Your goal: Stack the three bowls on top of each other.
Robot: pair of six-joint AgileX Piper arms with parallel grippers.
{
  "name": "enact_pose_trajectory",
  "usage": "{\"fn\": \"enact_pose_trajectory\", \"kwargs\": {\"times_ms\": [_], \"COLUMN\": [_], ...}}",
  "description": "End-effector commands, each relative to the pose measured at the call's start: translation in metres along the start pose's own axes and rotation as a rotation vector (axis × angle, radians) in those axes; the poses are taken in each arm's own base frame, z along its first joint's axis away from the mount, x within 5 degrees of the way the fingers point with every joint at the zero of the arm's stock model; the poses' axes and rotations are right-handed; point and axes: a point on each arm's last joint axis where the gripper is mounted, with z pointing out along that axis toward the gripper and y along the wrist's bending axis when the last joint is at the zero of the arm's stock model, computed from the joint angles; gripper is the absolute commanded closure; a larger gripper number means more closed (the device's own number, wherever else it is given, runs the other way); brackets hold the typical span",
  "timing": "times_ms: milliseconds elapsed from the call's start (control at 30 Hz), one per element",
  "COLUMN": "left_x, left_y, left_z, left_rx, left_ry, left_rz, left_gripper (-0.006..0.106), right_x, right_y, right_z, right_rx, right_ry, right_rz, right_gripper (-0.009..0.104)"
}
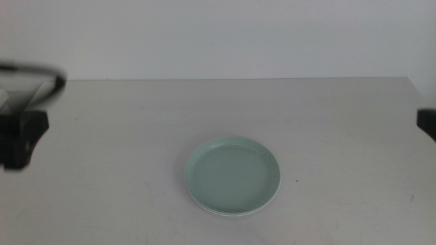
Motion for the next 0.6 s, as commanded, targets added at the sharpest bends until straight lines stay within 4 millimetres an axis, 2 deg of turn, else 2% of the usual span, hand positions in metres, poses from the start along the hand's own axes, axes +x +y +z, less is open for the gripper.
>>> {"fn": "enact_pose_trajectory", "kwargs": {"times_ms": [0, 200, 367, 567], "left_x": [-0.001, 0.033, 0.032, 0.031], "left_y": [0.000, 0.001, 0.002, 0.002], "left_z": [-0.013, -0.028, -0.035, -0.034], "left_rx": [0.008, 0.011, 0.013, 0.012], "left_ry": [-0.170, -0.270, -0.335, -0.337], "left_rz": [-0.022, -0.028, -0.027, -0.026], "left_gripper": [-0.005, -0.005, -0.005, -0.005], "right_x": [0.000, 0.024, 0.030, 0.030], "right_y": [-0.002, -0.001, -0.002, -0.002], "right_z": [-0.015, -0.034, -0.038, -0.039], "right_rx": [0.027, 0.039, 0.048, 0.047], "right_ry": [-0.151, -0.248, -0.320, -0.319], "right_rz": [-0.019, -0.030, -0.028, -0.025], "right_gripper": [0.041, 0.041, 0.041, 0.041]}}
